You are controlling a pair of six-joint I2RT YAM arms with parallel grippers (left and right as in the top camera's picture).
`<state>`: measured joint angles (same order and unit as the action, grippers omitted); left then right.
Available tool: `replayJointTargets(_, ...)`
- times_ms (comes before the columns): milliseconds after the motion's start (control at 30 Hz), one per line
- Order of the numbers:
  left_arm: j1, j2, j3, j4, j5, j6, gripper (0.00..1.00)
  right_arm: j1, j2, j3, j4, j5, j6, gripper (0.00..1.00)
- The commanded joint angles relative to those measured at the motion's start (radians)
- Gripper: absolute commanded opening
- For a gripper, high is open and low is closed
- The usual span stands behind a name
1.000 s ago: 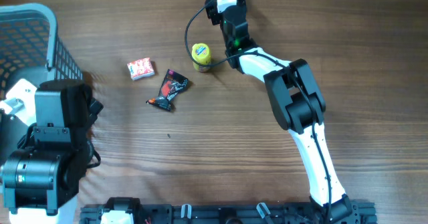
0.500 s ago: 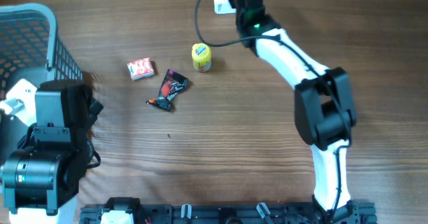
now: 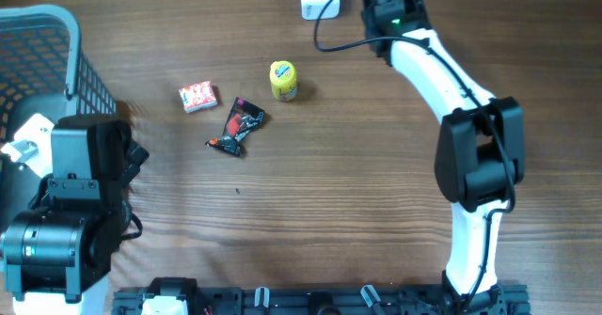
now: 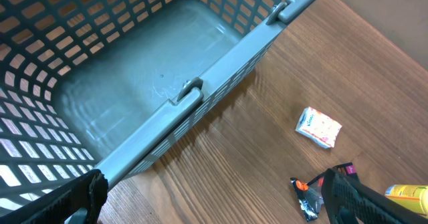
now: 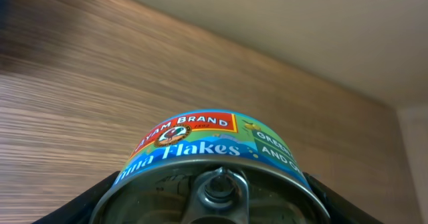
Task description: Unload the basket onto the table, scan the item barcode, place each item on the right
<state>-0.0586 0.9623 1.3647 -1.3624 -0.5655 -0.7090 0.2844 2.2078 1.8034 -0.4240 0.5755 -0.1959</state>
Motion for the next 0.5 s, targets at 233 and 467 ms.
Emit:
replayJointTargets(233, 0.006, -0.007, 0.007, -0.001, 0.008, -0.005, 1.0, -0.262, -0.04, 0.014, -0.149, -0.109, 0.143, 0.57)
replayJointTargets(467, 0.006, -0.007, 0.007, 0.0, 0.008, -0.005, 1.0, -0.506, -0.039, 0.002, -0.274, -0.159, 0.285, 0.57)
